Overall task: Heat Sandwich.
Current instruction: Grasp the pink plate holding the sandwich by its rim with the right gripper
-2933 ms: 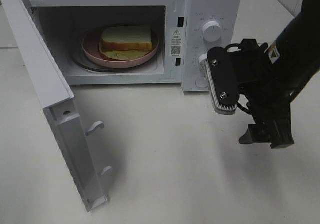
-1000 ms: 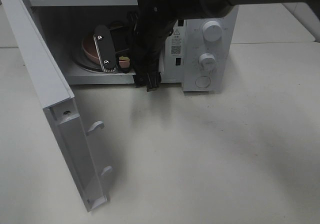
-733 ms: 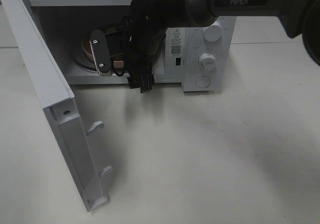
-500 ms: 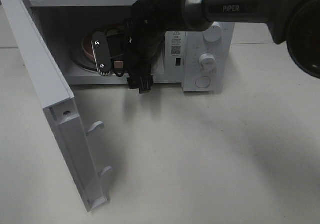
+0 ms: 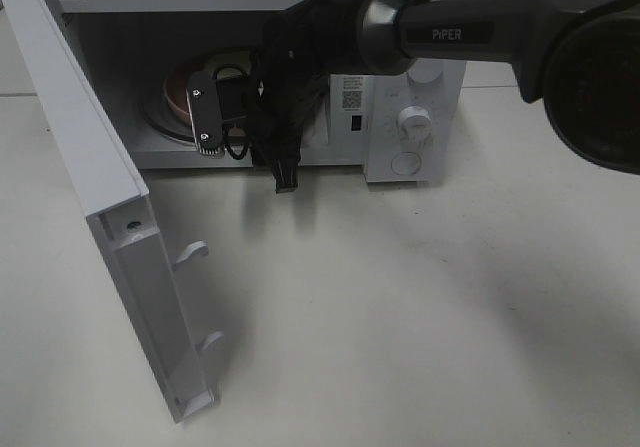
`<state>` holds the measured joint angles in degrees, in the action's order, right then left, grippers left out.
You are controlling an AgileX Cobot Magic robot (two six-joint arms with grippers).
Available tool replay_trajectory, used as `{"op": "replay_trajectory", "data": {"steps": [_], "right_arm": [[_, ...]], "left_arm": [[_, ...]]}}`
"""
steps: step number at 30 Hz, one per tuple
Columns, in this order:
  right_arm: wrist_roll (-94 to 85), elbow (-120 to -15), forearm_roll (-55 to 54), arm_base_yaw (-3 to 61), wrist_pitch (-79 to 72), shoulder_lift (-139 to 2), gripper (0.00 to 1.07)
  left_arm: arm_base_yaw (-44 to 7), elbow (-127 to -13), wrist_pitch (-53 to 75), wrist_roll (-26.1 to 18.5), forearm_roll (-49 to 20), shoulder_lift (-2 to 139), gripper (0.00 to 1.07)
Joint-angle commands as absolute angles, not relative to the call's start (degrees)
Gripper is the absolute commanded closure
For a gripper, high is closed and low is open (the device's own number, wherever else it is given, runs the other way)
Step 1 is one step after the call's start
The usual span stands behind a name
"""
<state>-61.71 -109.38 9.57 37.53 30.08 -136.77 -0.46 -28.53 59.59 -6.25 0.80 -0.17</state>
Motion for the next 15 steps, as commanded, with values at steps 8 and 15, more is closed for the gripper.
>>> {"op": "replay_trajectory", "data": {"steps": [8,15], "right_arm": [[-61.0,-110.1,9.3,37.1,32.4,-136.7,1.07],[-61.1,-110.0,9.3,37.1,33.0,-136.4,1.07]], "left_arm": [[-0.6,-28.4,59.2,-5.8,1.0,-1.7,0.09],[-0.6,-28.4,59.2,-5.8,1.0,-1.7,0.09]]}}
